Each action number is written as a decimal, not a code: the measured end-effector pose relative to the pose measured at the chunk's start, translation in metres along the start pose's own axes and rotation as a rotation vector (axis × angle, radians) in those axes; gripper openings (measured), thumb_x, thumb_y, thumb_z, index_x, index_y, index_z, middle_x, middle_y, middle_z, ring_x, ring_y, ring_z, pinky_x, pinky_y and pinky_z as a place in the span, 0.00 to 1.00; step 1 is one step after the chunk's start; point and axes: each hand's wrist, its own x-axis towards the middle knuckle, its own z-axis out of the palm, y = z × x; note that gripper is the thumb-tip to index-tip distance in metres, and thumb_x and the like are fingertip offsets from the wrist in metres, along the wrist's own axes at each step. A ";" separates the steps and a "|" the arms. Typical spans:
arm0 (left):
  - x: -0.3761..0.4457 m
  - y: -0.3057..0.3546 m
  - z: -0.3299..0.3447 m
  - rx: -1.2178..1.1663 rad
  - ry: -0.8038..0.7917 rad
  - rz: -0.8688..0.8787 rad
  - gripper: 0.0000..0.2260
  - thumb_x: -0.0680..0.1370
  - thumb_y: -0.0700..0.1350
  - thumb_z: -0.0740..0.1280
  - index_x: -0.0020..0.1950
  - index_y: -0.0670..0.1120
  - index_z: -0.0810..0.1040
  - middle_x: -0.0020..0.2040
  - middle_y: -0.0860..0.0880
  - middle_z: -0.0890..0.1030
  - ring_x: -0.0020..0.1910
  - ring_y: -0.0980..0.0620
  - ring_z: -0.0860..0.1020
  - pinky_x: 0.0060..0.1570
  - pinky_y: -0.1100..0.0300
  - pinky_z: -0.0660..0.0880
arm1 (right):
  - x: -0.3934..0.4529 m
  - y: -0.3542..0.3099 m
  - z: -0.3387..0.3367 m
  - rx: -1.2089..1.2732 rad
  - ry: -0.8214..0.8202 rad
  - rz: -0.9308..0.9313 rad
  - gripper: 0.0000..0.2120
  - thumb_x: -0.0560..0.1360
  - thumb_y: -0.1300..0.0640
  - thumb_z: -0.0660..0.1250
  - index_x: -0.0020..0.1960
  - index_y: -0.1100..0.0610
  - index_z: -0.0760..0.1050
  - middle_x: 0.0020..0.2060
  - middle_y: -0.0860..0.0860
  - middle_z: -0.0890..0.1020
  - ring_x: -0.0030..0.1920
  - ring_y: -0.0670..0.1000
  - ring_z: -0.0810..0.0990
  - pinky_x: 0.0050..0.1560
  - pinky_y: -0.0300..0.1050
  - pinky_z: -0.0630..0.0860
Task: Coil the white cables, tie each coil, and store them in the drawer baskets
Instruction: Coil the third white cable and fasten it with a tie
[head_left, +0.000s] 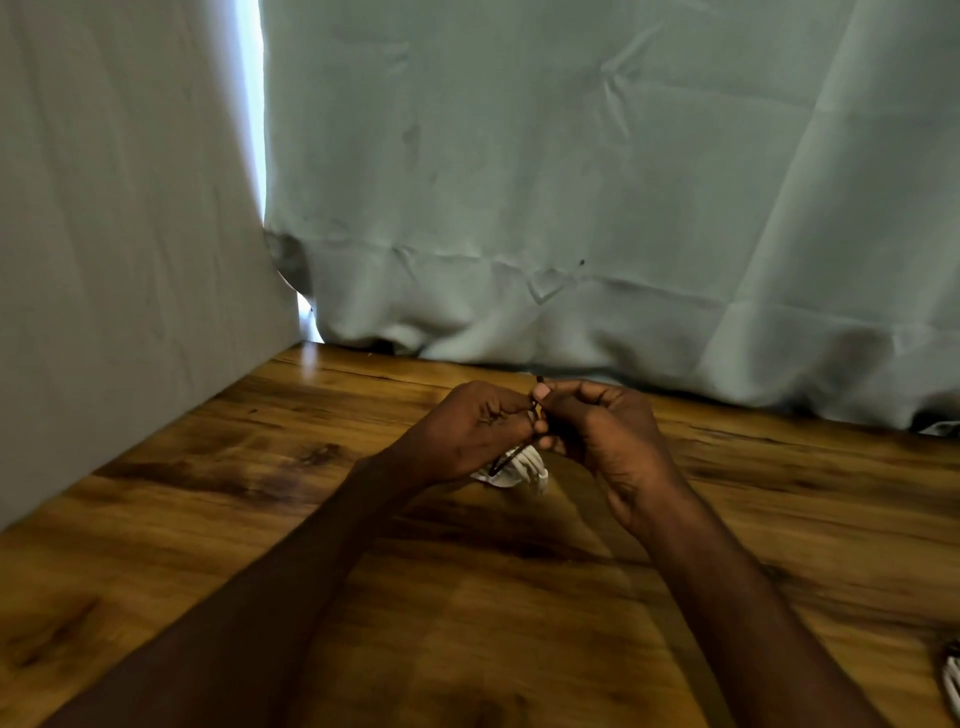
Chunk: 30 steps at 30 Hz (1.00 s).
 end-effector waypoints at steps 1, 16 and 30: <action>0.000 0.000 0.000 0.012 0.019 -0.003 0.10 0.82 0.41 0.66 0.44 0.40 0.83 0.39 0.40 0.83 0.40 0.51 0.79 0.41 0.46 0.75 | 0.000 -0.001 0.000 0.011 0.007 0.002 0.07 0.77 0.64 0.73 0.51 0.68 0.83 0.35 0.58 0.83 0.32 0.49 0.81 0.33 0.38 0.79; -0.003 -0.005 0.009 0.262 0.297 -0.003 0.05 0.80 0.49 0.68 0.50 0.53 0.83 0.39 0.63 0.83 0.37 0.66 0.81 0.41 0.62 0.74 | 0.001 0.002 0.002 0.019 0.154 -0.048 0.03 0.79 0.64 0.71 0.49 0.60 0.84 0.36 0.53 0.86 0.37 0.45 0.85 0.34 0.37 0.80; -0.005 -0.002 0.007 0.246 0.283 0.030 0.04 0.80 0.45 0.69 0.49 0.50 0.83 0.40 0.57 0.85 0.38 0.58 0.84 0.41 0.56 0.78 | 0.002 0.001 -0.003 0.123 0.168 0.119 0.06 0.73 0.65 0.75 0.49 0.64 0.85 0.36 0.56 0.85 0.43 0.55 0.85 0.44 0.45 0.83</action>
